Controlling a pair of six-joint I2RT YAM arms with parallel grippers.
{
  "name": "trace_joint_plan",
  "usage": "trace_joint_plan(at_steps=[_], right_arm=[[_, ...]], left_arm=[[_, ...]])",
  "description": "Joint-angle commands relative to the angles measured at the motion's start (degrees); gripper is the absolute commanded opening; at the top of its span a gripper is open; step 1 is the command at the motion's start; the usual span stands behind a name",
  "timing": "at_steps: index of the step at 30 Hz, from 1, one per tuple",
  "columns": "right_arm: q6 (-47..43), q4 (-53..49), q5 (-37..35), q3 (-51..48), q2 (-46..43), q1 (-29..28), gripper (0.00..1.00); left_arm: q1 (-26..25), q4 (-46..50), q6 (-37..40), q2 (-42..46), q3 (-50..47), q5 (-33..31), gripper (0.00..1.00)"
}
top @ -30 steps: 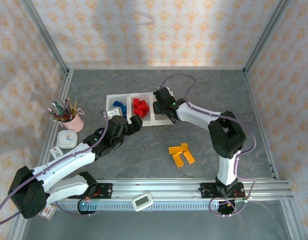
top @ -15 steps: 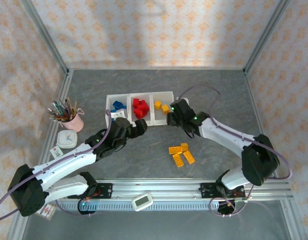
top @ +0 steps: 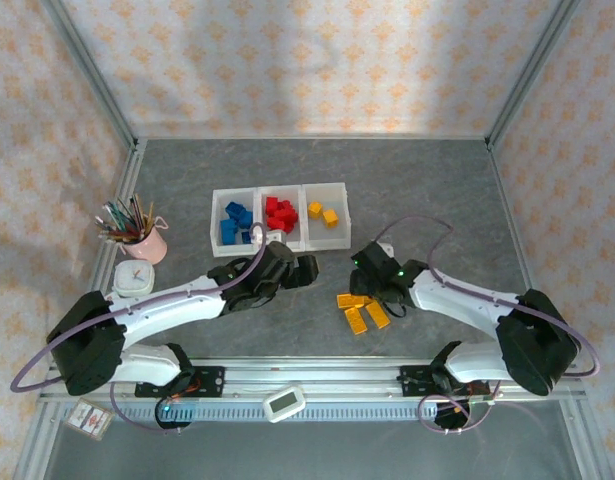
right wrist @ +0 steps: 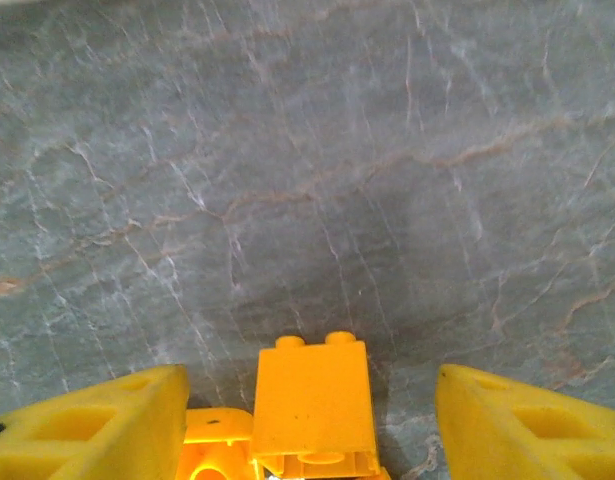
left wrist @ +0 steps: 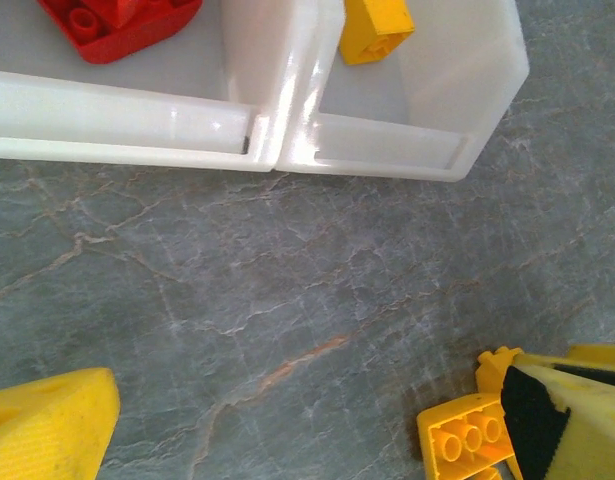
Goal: Sort the legos into containers by color
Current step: Pick up the lego from the bottom-center of the table.
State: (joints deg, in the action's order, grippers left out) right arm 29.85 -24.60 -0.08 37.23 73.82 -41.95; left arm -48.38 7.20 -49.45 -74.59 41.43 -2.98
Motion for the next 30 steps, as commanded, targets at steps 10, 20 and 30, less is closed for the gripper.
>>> trace_joint_plan(at_steps=[10,20,30], right_arm=[[1.1,4.5,-2.8,-1.8,3.5,-0.1,0.52],[0.5,5.1,-2.1,-3.7,3.1,-0.1,0.41],[-3.2,1.0,-7.1,3.2,0.8,-0.1,0.32]], left_arm=[[-0.5,-1.5,-0.2,-1.1,2.5,0.0,0.99],[-0.5,-1.0,-0.3,-0.9,2.6,-0.3,0.99],[-0.5,-0.2,0.0,1.2,2.6,-2.3,0.99]])
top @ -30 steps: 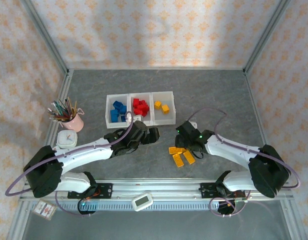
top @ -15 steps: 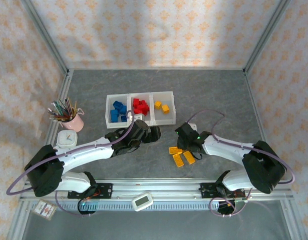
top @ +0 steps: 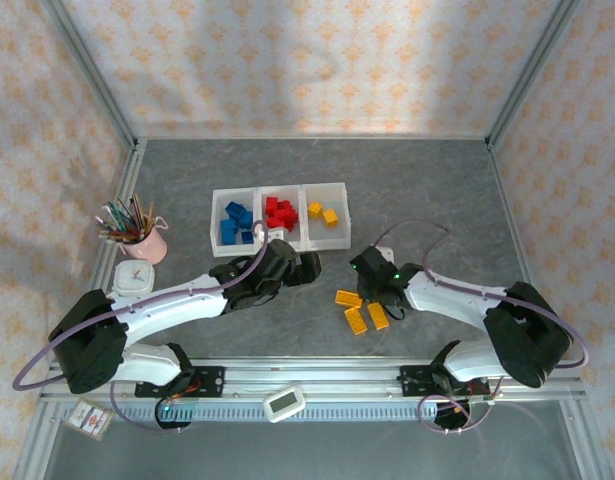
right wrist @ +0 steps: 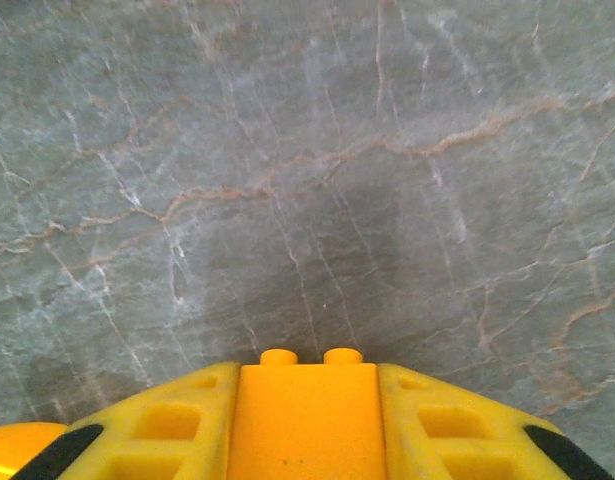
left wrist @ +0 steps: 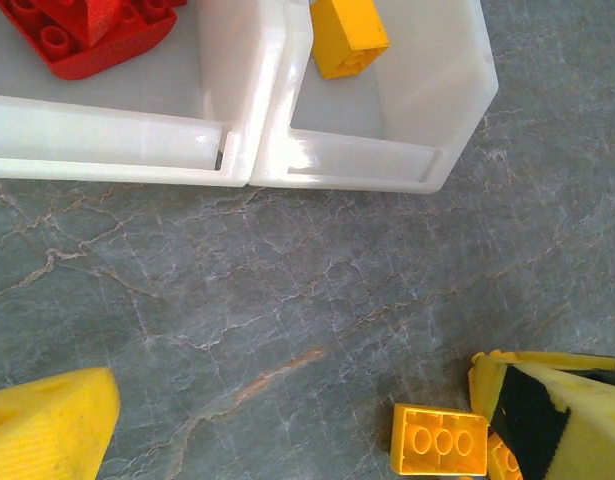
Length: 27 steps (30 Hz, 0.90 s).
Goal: Sort the legos into containers by color
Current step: Pick up the lego from the bottom-center of the table, then place the lego in the container.
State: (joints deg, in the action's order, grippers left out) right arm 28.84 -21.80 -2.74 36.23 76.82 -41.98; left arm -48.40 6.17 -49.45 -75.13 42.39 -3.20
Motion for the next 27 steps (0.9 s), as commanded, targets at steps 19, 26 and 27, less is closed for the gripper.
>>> trace_joint_plan(at_steps=[19,26,27], right_arm=[[-15.0,6.7,-5.5,38.6,25.4,3.2,0.38],[-16.6,6.8,-3.8,41.8,26.1,3.4,0.51],[-16.5,6.3,-3.7,41.6,25.5,3.3,0.51]], left_arm=[[10.0,3.5,2.5,12.6,-0.5,-6.0,0.99],[10.3,4.2,3.0,12.4,-0.2,-5.2,0.99],[10.3,4.4,3.0,12.4,0.0,-5.0,0.99]])
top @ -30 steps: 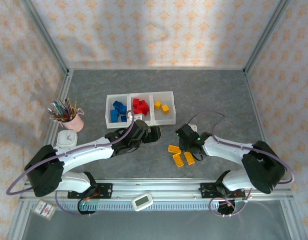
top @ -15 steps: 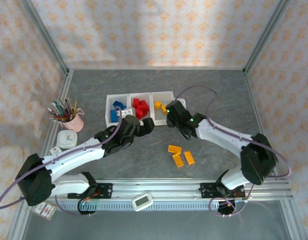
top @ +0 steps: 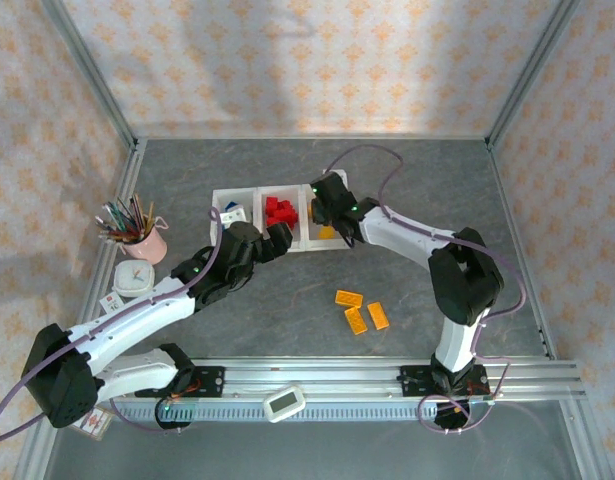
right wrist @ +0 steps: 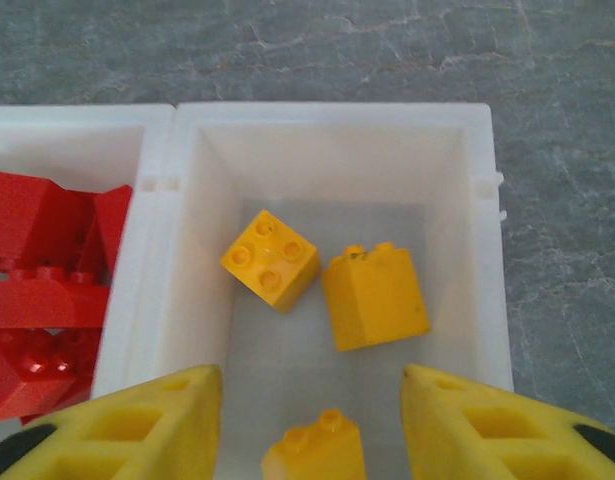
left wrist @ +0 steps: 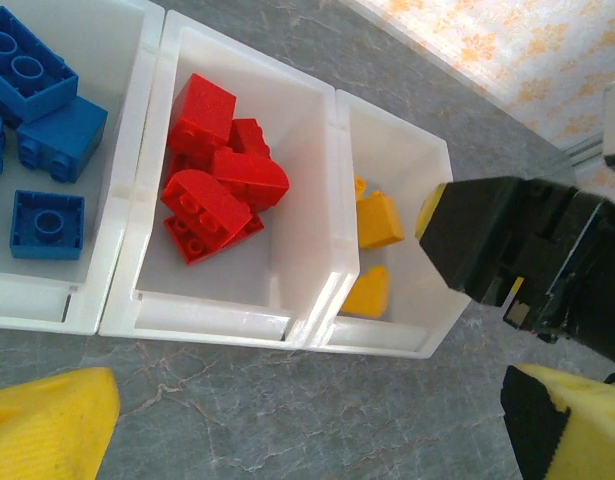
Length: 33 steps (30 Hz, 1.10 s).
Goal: Sort the legos into containers by color
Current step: Place the lego in the container, then pick up the lego from the bottom-center of the table.
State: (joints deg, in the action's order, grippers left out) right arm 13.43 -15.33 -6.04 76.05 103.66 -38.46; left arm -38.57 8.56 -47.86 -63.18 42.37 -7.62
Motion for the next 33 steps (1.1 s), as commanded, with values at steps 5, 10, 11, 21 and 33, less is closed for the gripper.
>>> trace_joint_plan(at_steps=[5,10,11,21,33], right_arm=[[-0.2,-1.0,2.5,-5.9,-9.2,-0.9,0.55],[0.9,-5.5,3.1,-15.1,-17.4,-2.5,0.59],[1.4,-6.7,2.9,-17.2,-19.1,-3.1,0.60],[6.0,-13.0,6.1,-32.0,-29.9,-8.7,0.68],[10.9,-14.7,2.6,-32.3,-22.9,-16.9,0.85]], left_arm=[[0.3,1.6,1.1,1.3,-0.7,1.5,0.99],[-1.4,1.7,0.1,1.9,-1.7,2.5,0.99],[-2.2,1.9,-0.3,1.9,-1.8,2.3,0.99],[-9.0,1.0,-5.7,-1.0,-3.6,0.4,0.99],[-9.5,2.2,-8.0,0.7,-6.2,-1.8,0.99]])
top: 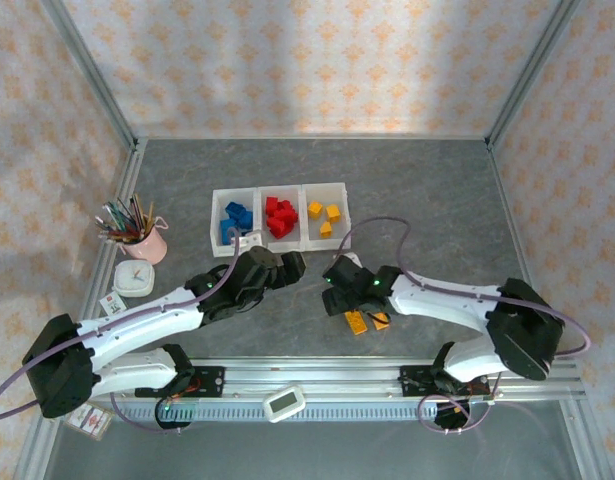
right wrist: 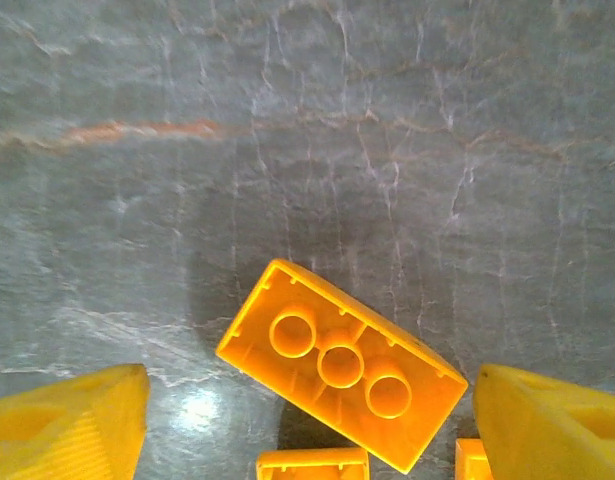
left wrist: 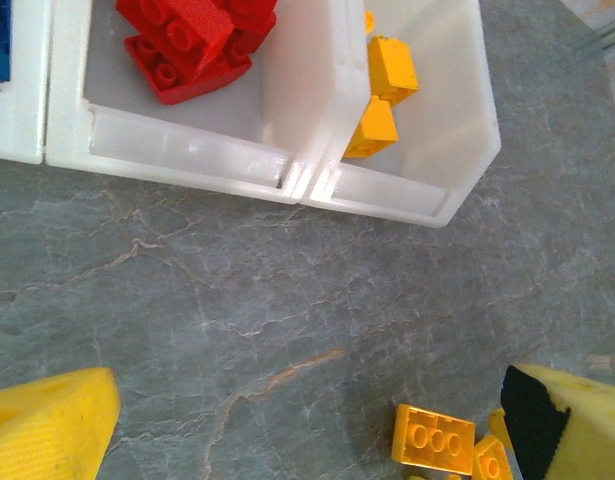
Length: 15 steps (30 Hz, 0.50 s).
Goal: Sort the legos into containers by color
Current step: Pick up the lego from the bottom-center of the table.
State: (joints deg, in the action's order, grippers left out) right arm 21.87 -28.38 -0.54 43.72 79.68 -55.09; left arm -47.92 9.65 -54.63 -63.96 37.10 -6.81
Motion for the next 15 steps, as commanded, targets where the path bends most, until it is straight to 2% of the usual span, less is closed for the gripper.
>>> trace_joint_plan(at_steps=[1,8,15], right_arm=[[2.8,-1.7,-3.9,0.1,1.6,-0.4,0.86],[3.4,-1.0,-8.3,1.3,5.9,1.3,0.87],[0.7,2.1,-6.5,1.9,7.2,5.9,0.77]], left_arm=[[-0.2,1.1,-1.3,1.7,-1.1,-2.8,0.99],[-0.2,2.1,-1.1,1.9,-1.1,-3.4,0.99],[-0.2,2.4,-1.2,2.5,-1.2,-3.8,0.99]])
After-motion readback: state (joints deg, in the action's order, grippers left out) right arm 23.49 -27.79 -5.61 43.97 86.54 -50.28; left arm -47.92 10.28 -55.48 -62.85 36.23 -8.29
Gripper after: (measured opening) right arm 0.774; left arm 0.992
